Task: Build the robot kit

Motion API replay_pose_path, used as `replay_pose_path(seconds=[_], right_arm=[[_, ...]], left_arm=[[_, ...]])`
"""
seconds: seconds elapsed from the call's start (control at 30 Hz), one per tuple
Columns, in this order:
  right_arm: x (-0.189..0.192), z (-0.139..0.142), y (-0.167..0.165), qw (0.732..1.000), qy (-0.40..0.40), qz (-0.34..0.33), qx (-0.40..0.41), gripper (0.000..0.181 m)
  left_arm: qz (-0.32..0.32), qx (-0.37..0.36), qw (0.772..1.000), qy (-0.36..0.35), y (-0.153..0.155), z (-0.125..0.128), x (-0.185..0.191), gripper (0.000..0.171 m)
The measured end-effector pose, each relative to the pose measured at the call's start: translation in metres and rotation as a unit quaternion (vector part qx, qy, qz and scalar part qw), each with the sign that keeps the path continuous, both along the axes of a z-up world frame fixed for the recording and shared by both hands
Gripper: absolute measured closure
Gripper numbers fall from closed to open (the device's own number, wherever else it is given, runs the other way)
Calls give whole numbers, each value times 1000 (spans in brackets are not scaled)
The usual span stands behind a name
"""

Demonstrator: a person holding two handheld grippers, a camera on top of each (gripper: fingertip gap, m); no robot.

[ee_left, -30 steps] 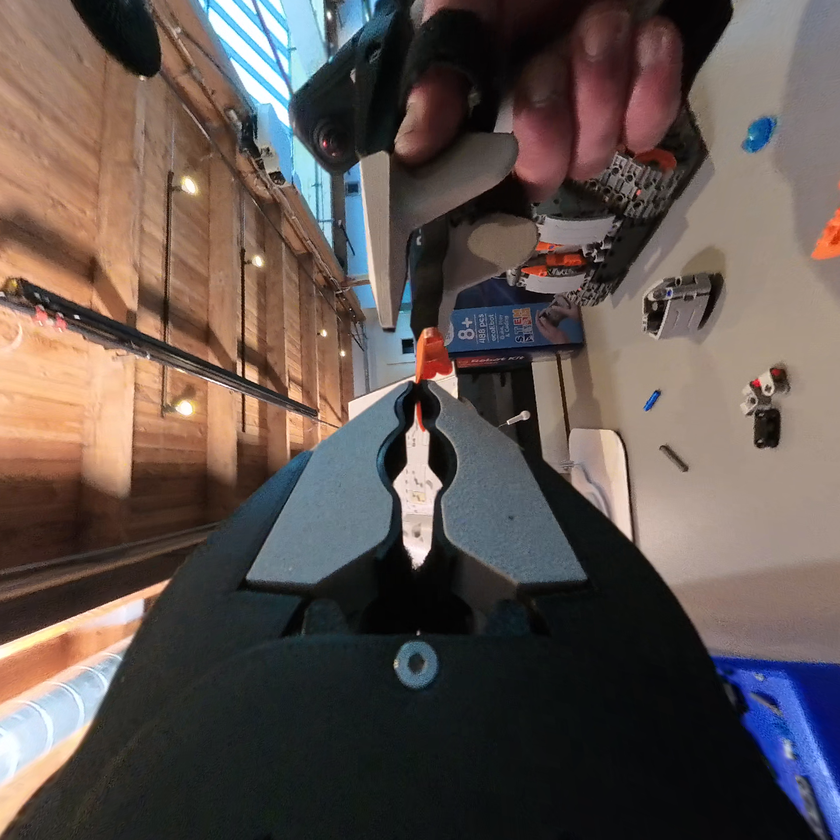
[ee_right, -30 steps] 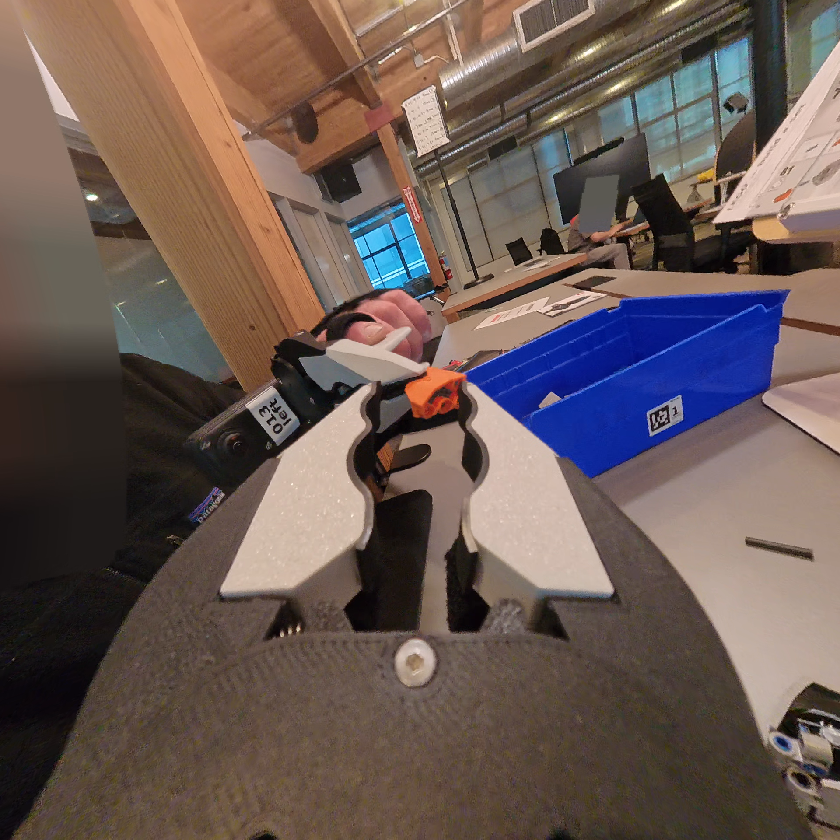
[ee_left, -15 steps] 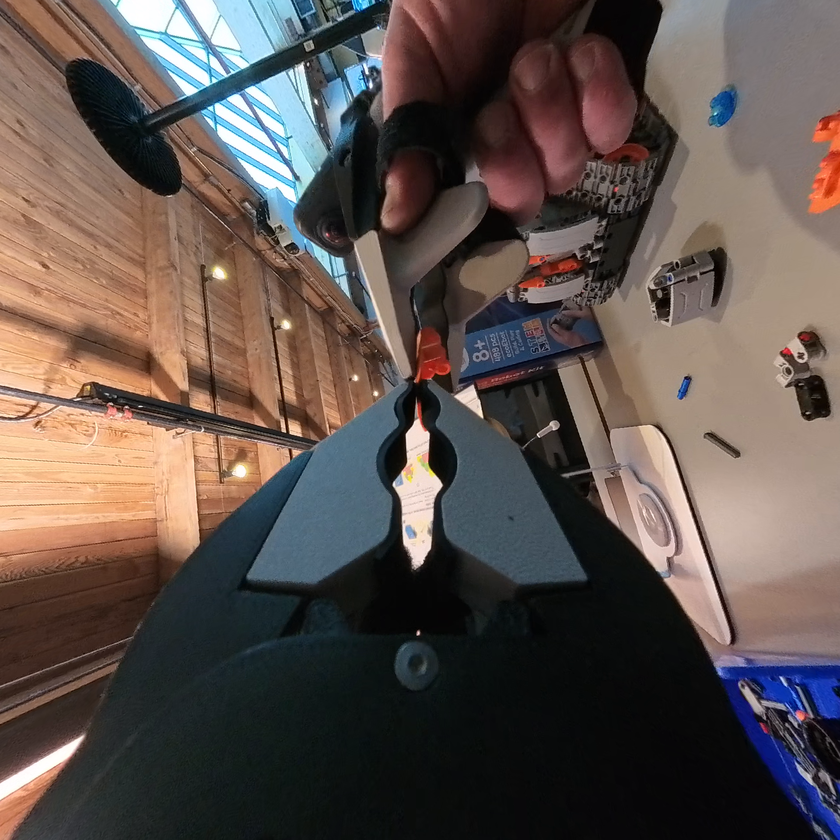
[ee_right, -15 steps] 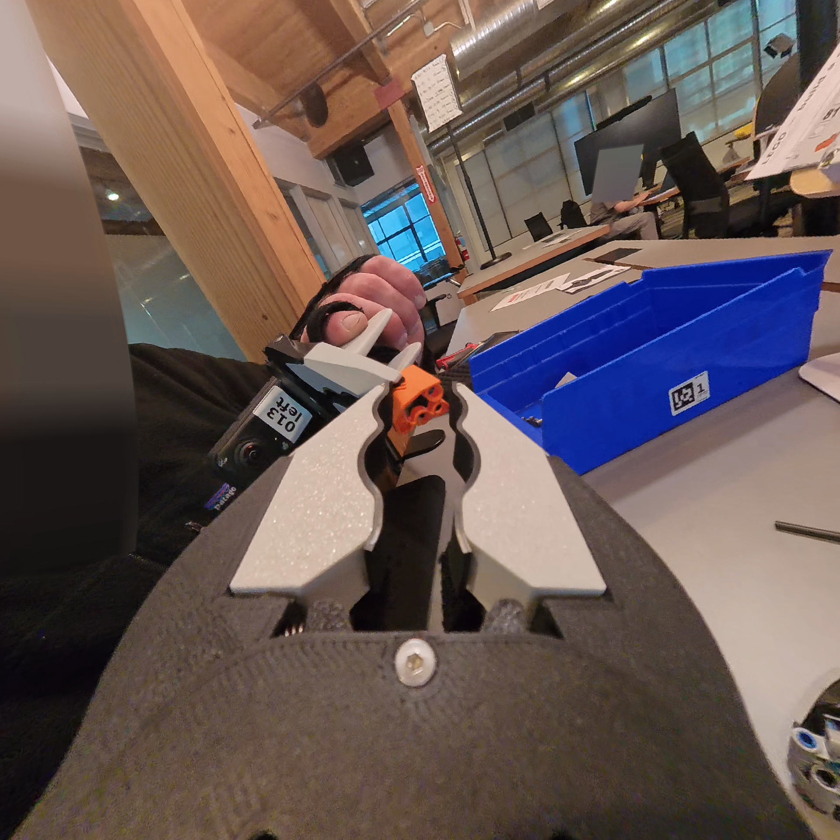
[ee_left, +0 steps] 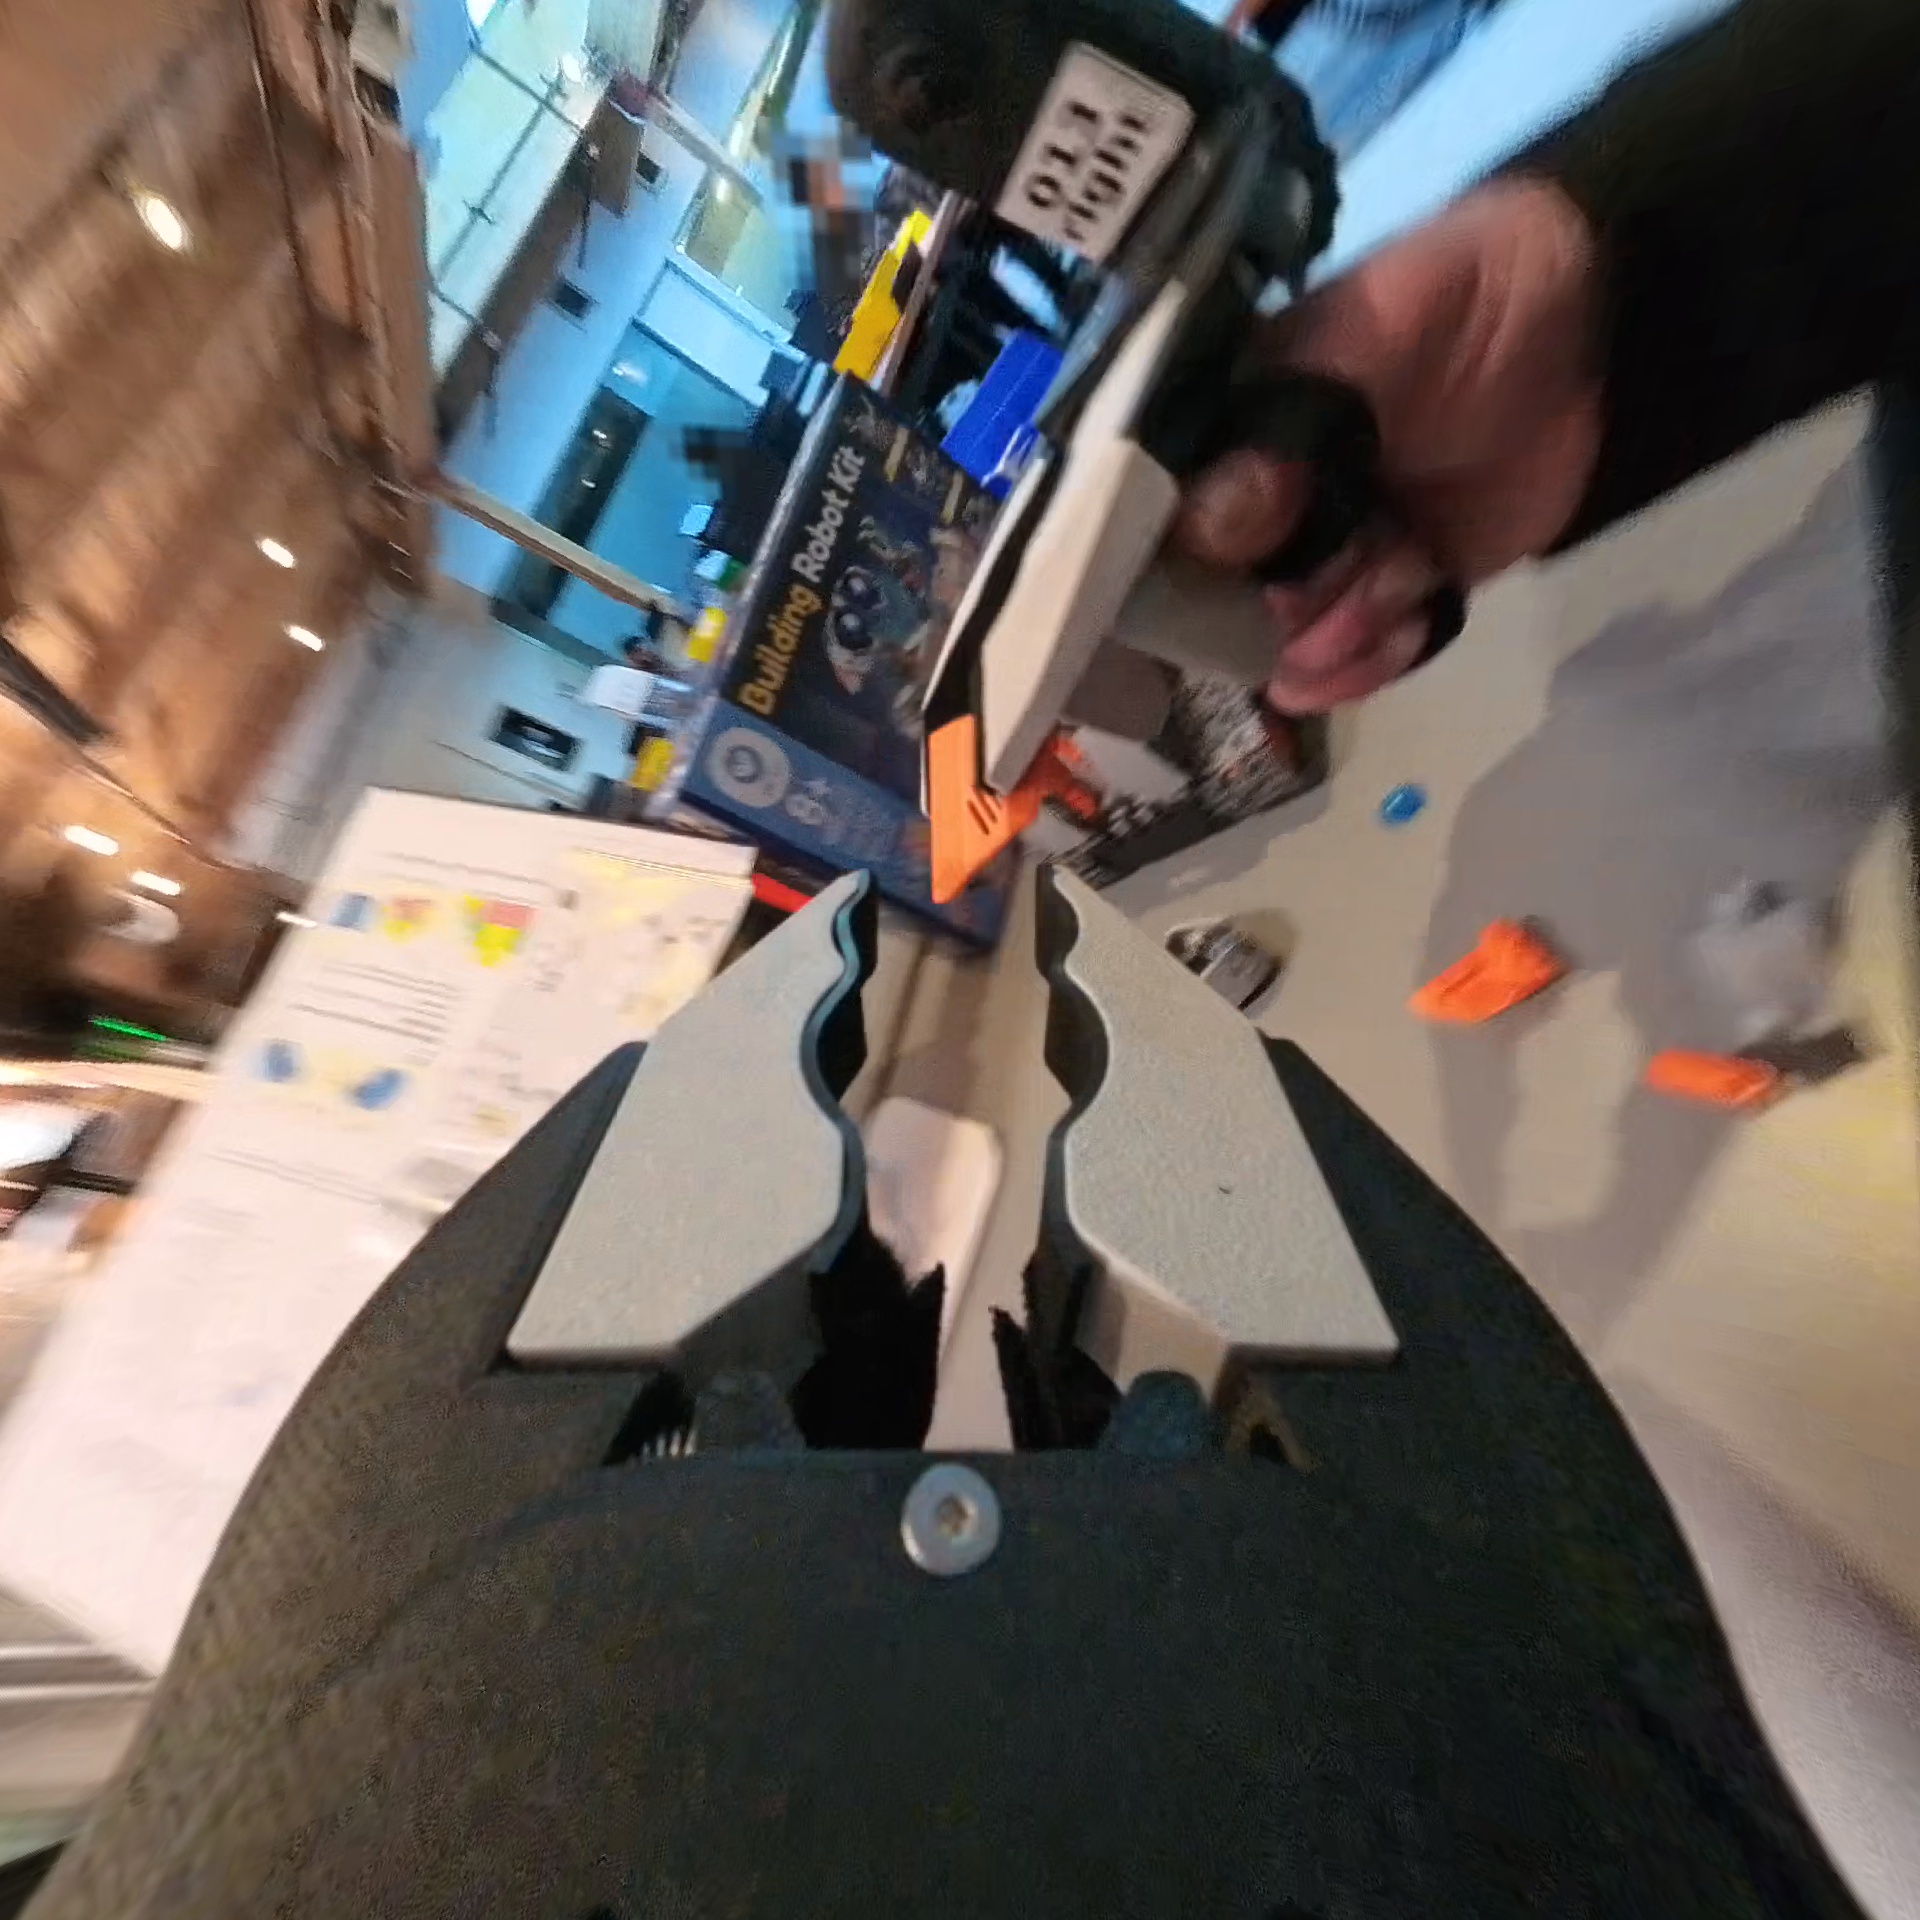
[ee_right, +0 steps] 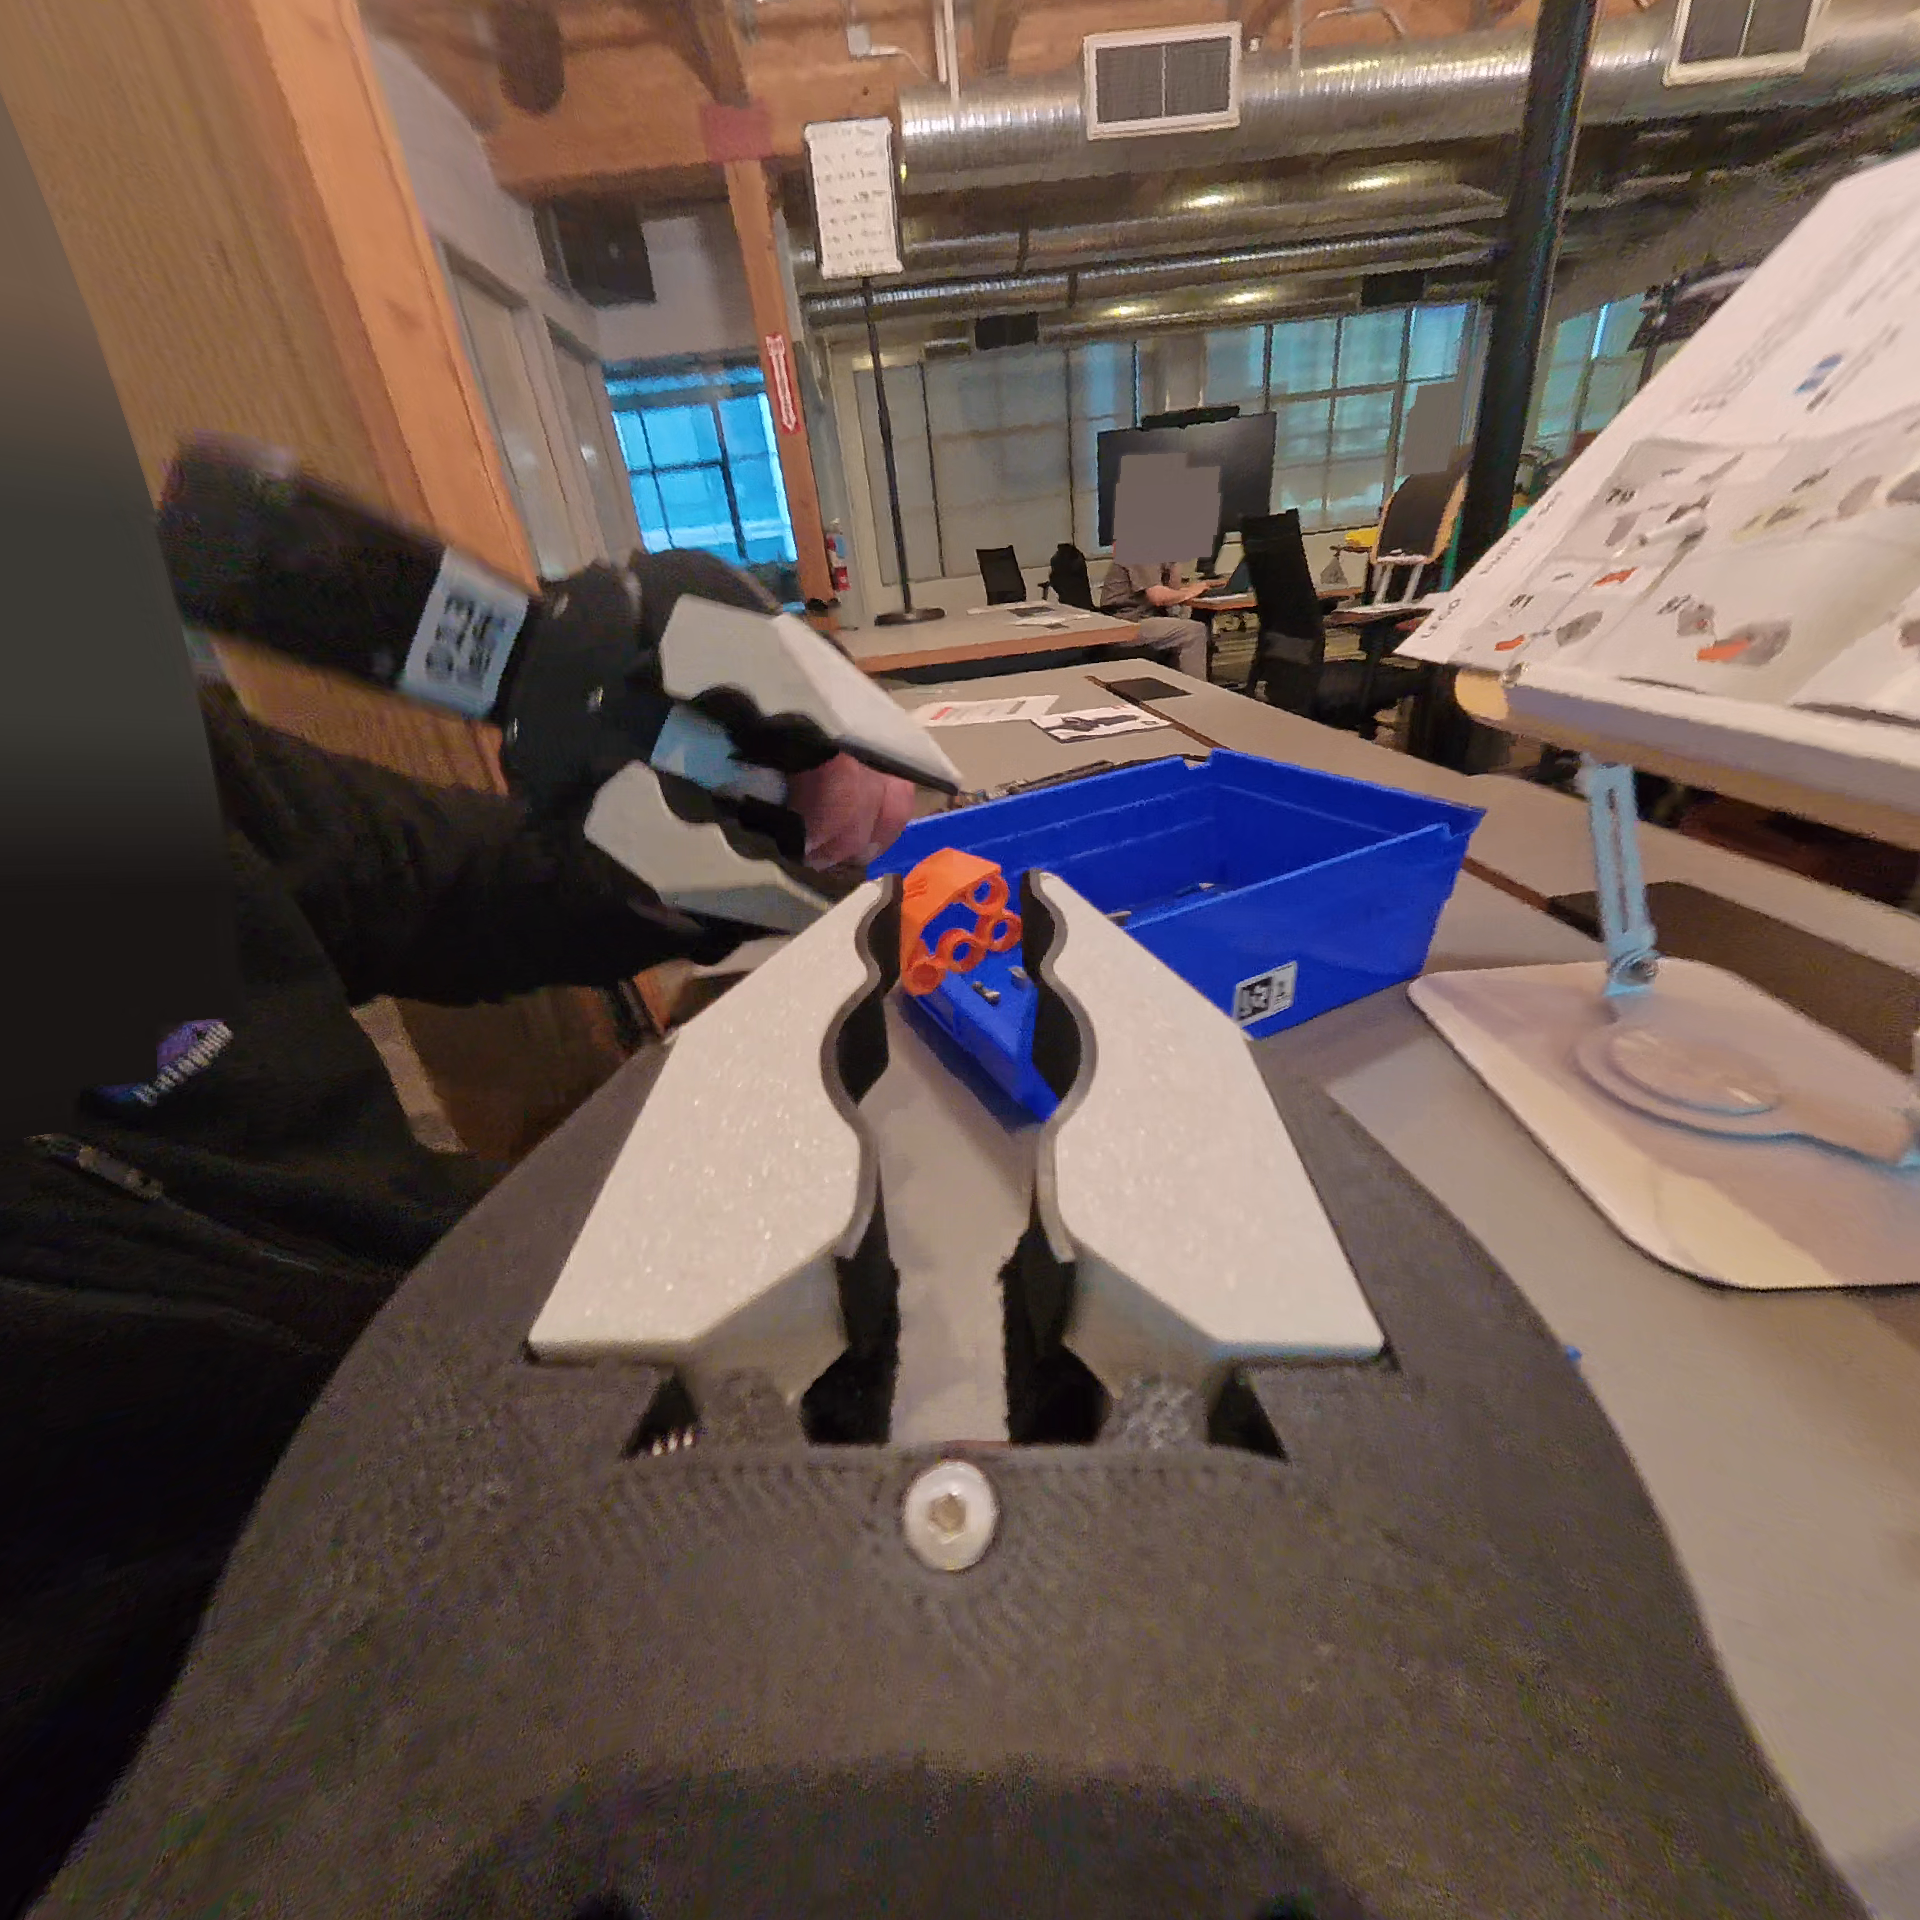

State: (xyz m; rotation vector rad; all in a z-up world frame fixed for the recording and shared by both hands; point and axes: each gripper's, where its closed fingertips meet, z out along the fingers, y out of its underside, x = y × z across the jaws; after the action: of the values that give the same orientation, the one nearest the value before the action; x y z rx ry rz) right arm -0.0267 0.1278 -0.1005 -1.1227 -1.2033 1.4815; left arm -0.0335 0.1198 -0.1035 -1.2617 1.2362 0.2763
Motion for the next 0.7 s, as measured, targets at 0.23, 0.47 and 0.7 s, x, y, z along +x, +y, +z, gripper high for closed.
replay_pose_path(seconds=[0.23, 0.47, 0.7], right_arm=[[-1, 1, -14, 996, 6, -10, 93, 161], [0, 3, -25, 989, 14, -9, 149, 162], [-2, 0, -28, 977, 5, -34, 210, 162]], left_arm=[[-100, -221, 943, -226, -11, -7, 13, 147], [-210, -370, 821, -381, -23, 1, 17, 149], [-225, -405, 785, -413, -22, -3, 17, 153]])
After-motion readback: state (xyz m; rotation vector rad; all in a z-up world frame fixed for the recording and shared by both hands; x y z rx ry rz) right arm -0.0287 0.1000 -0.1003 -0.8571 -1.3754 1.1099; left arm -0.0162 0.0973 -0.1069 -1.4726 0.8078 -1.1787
